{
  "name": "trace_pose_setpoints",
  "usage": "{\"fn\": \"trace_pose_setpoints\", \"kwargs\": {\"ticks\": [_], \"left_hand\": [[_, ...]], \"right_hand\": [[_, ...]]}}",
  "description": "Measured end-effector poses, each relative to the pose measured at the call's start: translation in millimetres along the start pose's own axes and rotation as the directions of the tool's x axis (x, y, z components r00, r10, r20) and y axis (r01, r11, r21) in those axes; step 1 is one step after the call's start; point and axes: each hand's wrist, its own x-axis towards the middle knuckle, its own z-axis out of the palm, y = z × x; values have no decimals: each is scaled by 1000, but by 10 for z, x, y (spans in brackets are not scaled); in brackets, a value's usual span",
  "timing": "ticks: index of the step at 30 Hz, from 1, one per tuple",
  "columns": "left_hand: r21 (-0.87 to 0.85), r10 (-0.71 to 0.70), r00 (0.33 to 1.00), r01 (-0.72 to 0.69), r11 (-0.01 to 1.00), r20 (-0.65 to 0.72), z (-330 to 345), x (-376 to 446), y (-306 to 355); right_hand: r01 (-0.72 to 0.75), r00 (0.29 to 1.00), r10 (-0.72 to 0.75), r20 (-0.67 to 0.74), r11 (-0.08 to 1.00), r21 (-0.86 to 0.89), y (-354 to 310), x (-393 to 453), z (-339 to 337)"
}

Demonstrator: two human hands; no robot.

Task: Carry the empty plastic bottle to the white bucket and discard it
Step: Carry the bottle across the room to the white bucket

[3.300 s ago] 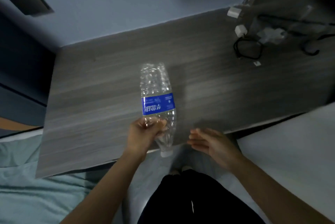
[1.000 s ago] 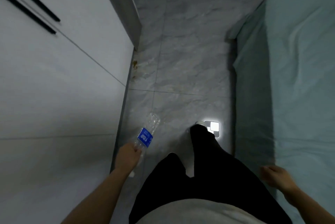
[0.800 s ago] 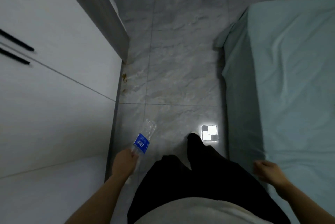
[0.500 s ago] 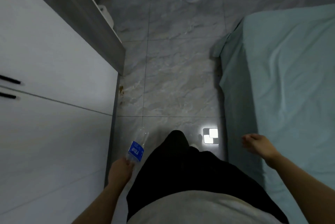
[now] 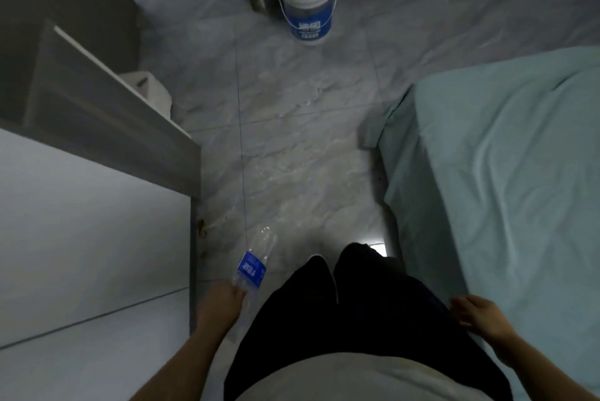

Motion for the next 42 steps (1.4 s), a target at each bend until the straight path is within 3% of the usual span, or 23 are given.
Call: {"fn": "trace_pose_setpoints", "kwargs": {"ticks": [6,12,20,25,42], "left_hand": [[-63,63,995,-68,996,-75,-609,822,986],[-24,21,998,-23,999,-51,-883,1318,1709],[-70,-172,985,172,983,0,-1134,1563,1976],[-56,-197,979,199,978,43,-1466,2005,2198],[-143,-86,992,73,987,-87,-3229,4226,4014]], "right_hand": [[-26,997,16,-80,991,-131,-424,378,-262],[-14,999,12,-37,999,-43,-1451,1156,-654],[143,989,-144,27,989,33,-3285,1744,-1032],[165,986,-165,31,986,-2,-4076,2067,-981],[-11,999,12,-34,1000,15,-5386,2834,-1237]]}}
